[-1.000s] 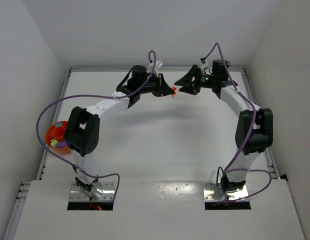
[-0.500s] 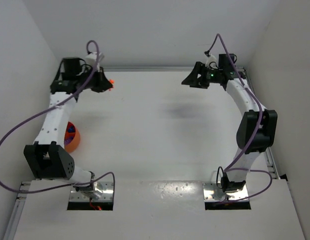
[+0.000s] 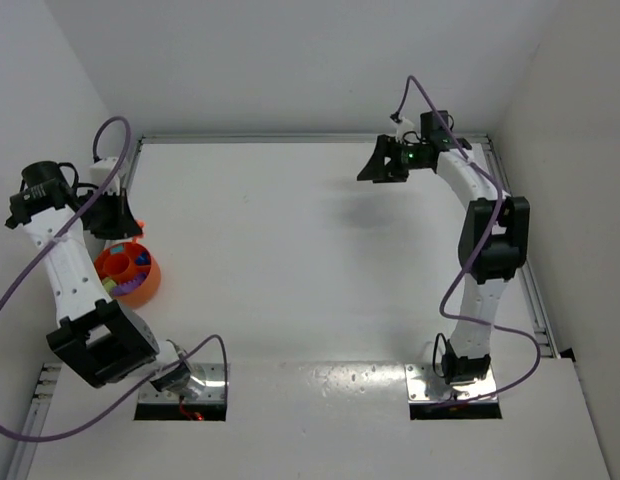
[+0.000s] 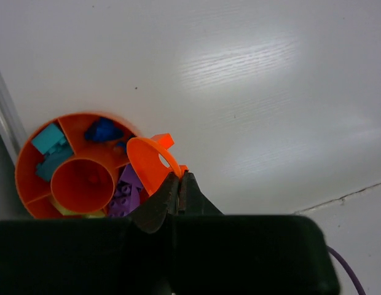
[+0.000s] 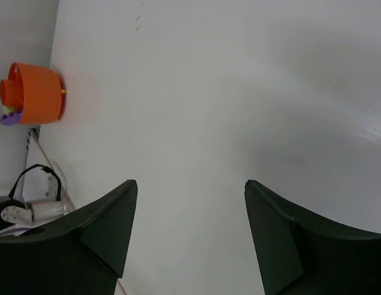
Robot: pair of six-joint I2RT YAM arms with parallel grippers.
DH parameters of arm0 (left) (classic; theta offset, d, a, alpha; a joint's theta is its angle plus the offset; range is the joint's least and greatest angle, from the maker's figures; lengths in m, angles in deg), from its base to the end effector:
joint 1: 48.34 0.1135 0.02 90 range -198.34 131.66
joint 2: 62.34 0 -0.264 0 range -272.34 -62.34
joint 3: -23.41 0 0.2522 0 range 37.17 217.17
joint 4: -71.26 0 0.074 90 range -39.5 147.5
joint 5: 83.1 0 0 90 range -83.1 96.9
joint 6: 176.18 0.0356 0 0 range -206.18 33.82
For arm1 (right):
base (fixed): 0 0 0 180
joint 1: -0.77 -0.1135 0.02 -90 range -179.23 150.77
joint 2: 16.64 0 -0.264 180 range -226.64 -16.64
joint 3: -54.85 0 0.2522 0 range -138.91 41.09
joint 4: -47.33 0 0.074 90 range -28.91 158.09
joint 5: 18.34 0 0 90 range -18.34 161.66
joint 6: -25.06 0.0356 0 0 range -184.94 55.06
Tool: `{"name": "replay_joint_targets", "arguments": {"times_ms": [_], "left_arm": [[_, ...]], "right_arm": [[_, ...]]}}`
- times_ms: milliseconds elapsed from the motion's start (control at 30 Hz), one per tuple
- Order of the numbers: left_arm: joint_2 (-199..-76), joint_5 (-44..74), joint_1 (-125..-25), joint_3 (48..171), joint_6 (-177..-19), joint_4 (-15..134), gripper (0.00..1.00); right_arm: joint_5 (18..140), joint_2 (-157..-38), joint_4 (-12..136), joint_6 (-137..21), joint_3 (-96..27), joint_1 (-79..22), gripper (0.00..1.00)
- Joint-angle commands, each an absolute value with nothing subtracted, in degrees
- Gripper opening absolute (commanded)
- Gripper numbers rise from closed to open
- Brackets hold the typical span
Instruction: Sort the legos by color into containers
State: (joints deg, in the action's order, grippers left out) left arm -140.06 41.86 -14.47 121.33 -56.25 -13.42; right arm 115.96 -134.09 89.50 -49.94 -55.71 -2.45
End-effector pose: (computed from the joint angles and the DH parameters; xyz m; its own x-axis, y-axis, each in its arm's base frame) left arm 0.2148 0.1196 0.3654 -0.7750 -0.0277 -0.6314 0.1557 0.9599 -0.2332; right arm 0.4551 0.0505 0.2424 -0.8572 0.1373 -0.4964 -0.2850 0.6764 0.6792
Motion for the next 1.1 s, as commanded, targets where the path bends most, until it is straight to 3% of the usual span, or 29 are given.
{"name": "replay_joint_targets", "arguments": {"times_ms": [0,333,1067], "left_arm": [[-135.65,37.94,-12.92,119.71,-53.74,-16.42,0.00],[-135.64,31.43,-8.26,114.43,-56.91,-13.35,0.00],[-149.35,37.31,-1.93,119.52,-54.89,-15.45,0.00]], "right_arm": [[119.30,-134.59,89.66,-53.33,-59.28,-2.83,0.71],[121.59,-138.98,92.29,-53.34,-63.06,-3.36,0.71],[117.98,-138.29,95.11,-55.98,-62.10,-5.03,0.71]]}}
